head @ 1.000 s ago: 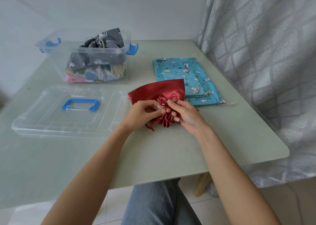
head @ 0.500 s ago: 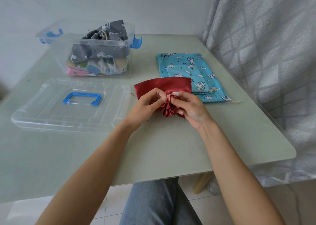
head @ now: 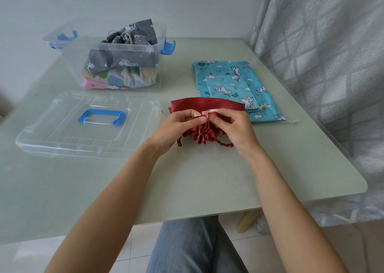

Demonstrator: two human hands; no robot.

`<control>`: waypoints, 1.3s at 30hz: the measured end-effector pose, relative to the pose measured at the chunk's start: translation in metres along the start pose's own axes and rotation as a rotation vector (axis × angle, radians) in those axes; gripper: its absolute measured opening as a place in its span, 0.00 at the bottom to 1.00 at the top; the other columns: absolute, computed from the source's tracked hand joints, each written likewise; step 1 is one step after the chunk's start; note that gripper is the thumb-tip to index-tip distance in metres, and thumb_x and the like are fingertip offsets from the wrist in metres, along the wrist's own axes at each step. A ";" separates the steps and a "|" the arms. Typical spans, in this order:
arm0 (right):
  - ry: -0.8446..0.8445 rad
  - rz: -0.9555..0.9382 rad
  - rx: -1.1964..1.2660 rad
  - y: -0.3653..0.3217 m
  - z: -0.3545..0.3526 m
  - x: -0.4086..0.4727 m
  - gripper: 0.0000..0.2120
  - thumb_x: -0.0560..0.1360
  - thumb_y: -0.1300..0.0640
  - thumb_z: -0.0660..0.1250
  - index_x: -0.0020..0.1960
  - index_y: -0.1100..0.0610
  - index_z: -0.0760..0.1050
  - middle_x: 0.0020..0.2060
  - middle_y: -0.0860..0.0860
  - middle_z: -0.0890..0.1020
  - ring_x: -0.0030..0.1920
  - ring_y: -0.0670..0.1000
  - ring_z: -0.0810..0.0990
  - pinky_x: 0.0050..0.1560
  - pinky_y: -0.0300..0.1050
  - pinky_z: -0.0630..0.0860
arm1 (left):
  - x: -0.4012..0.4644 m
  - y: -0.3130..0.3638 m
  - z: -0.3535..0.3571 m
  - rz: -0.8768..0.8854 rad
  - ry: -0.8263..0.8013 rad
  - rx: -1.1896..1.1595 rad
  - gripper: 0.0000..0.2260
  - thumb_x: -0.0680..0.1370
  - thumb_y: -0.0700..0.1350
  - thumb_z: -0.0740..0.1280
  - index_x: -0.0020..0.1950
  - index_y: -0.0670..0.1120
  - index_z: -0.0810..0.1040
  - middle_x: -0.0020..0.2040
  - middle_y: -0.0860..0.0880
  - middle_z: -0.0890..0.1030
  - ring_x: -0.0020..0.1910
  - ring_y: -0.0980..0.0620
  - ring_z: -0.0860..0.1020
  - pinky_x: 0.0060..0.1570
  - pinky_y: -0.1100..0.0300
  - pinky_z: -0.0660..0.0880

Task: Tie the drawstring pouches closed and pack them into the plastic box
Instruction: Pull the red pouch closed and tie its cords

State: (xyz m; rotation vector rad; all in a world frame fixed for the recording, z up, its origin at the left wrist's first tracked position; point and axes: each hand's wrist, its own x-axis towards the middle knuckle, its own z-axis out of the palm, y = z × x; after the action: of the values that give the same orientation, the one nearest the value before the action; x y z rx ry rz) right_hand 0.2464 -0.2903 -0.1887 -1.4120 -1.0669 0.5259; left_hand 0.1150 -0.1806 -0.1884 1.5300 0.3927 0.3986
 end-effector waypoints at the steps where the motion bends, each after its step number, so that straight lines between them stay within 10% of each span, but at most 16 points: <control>1: -0.011 0.040 0.026 0.000 -0.002 0.000 0.06 0.74 0.60 0.68 0.48 0.52 0.82 0.34 0.42 0.83 0.33 0.41 0.75 0.32 0.33 0.71 | 0.000 0.001 0.000 0.010 -0.003 -0.005 0.05 0.73 0.46 0.67 0.41 0.45 0.76 0.36 0.52 0.78 0.37 0.55 0.75 0.41 0.65 0.72; 13: -0.121 0.359 0.397 -0.005 -0.002 0.002 0.07 0.75 0.61 0.64 0.40 0.57 0.79 0.29 0.48 0.74 0.28 0.43 0.68 0.26 0.32 0.63 | 0.002 -0.005 0.002 0.269 0.108 0.474 0.04 0.75 0.40 0.68 0.45 0.45 0.74 0.34 0.55 0.75 0.31 0.60 0.70 0.35 0.67 0.68; 20: 0.009 -0.047 -0.242 0.000 -0.004 0.005 0.08 0.69 0.62 0.74 0.47 0.59 0.80 0.41 0.46 0.82 0.41 0.40 0.80 0.46 0.34 0.76 | -0.002 0.004 0.002 0.157 0.094 0.312 0.01 0.77 0.36 0.64 0.47 0.40 0.74 0.39 0.51 0.77 0.35 0.65 0.75 0.39 0.73 0.70; 24: 0.080 -0.440 -0.595 0.007 -0.003 0.006 0.06 0.68 0.64 0.74 0.43 0.63 0.80 0.38 0.50 0.81 0.38 0.40 0.77 0.40 0.32 0.72 | -0.002 0.005 -0.002 0.072 0.089 0.260 0.06 0.76 0.44 0.63 0.45 0.42 0.77 0.38 0.51 0.79 0.37 0.58 0.75 0.39 0.67 0.70; 32: 0.169 -0.628 -0.659 0.006 -0.004 0.005 0.05 0.68 0.71 0.69 0.40 0.64 0.78 0.37 0.53 0.81 0.39 0.52 0.78 0.42 0.40 0.73 | 0.000 0.004 -0.001 0.177 0.205 0.211 0.05 0.75 0.38 0.63 0.47 0.44 0.77 0.41 0.52 0.81 0.38 0.60 0.78 0.40 0.69 0.72; 36: 0.168 -0.690 -0.683 0.006 -0.005 0.003 0.07 0.67 0.73 0.66 0.38 0.63 0.79 0.35 0.51 0.81 0.39 0.53 0.76 0.42 0.39 0.72 | -0.006 0.019 -0.036 0.320 0.072 -0.112 0.25 0.59 0.37 0.59 0.53 0.51 0.77 0.53 0.53 0.79 0.52 0.54 0.74 0.49 0.65 0.70; 39: 0.209 -0.723 -0.708 0.007 -0.003 0.003 0.07 0.68 0.73 0.67 0.37 0.62 0.79 0.35 0.49 0.82 0.39 0.53 0.74 0.43 0.38 0.71 | -0.008 0.021 -0.030 0.296 0.132 0.042 0.14 0.71 0.34 0.62 0.51 0.47 0.79 0.47 0.56 0.82 0.49 0.57 0.78 0.51 0.66 0.71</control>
State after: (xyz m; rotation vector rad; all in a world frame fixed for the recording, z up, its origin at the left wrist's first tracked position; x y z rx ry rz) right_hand 0.2529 -0.2881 -0.1938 -1.4833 -1.5580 -0.5653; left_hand 0.0932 -0.1581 -0.1676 1.6127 0.2778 0.7293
